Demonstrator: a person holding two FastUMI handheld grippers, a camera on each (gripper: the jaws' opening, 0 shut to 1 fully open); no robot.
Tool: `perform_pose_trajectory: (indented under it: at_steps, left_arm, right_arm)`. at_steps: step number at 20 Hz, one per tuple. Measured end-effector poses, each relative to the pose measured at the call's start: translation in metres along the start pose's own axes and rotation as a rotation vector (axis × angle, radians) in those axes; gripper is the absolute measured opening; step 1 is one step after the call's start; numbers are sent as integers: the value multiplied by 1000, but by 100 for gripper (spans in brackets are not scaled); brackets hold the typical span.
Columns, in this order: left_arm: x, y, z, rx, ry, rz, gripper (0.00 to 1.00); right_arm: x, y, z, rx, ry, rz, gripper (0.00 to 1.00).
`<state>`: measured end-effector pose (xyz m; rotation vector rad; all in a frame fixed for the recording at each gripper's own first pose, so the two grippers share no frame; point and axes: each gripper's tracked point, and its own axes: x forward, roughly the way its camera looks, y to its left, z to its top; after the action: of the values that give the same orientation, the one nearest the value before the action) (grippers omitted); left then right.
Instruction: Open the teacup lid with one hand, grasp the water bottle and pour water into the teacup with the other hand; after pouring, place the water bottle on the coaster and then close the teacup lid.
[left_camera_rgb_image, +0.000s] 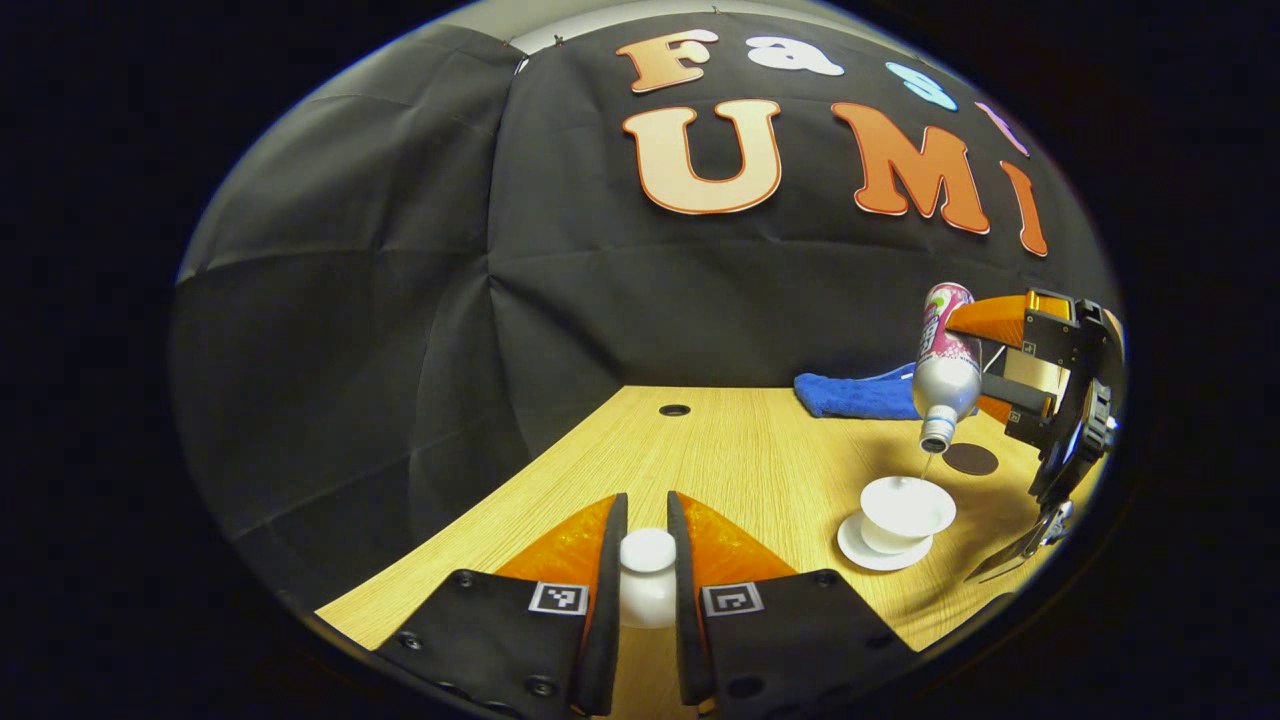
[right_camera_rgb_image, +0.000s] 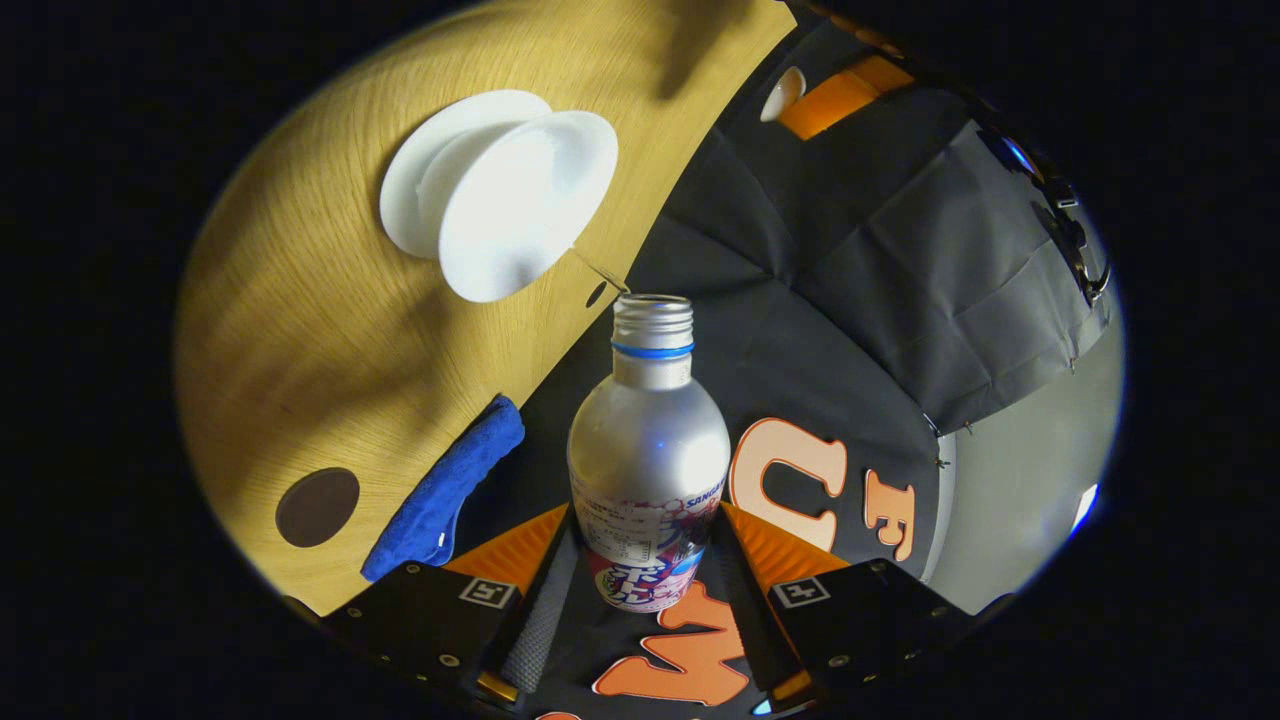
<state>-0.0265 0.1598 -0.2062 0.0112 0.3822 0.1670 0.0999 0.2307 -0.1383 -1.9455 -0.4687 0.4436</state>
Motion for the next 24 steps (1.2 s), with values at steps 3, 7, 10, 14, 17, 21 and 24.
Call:
perform_pose_trajectory:
  at_steps: [3,7,10,14,17,21,24]
  left_arm:
    - [-2,-7,6,5,-20,-7,28]
    - [-1,-15,15,-2,-42,-24,28]
    - [-1,-20,21,-1,-54,-31,28]
    - [-2,-30,29,-4,-66,-47,27]
    - [-3,-38,36,0,-78,-52,27]
    - [-6,-53,45,8,-94,-69,27]
    - [-7,-64,50,14,-108,-88,27]
  right_arm:
    - [-1,5,1,58,2,22,78]
    - [-4,20,3,222,10,77,78]
    - [-10,26,3,392,26,115,78]
    - [-15,15,-9,590,59,115,79]
    - [-22,12,-20,721,86,110,78]
    - [-31,14,-42,949,144,99,78]
    - [-34,11,-59,1114,189,98,79]
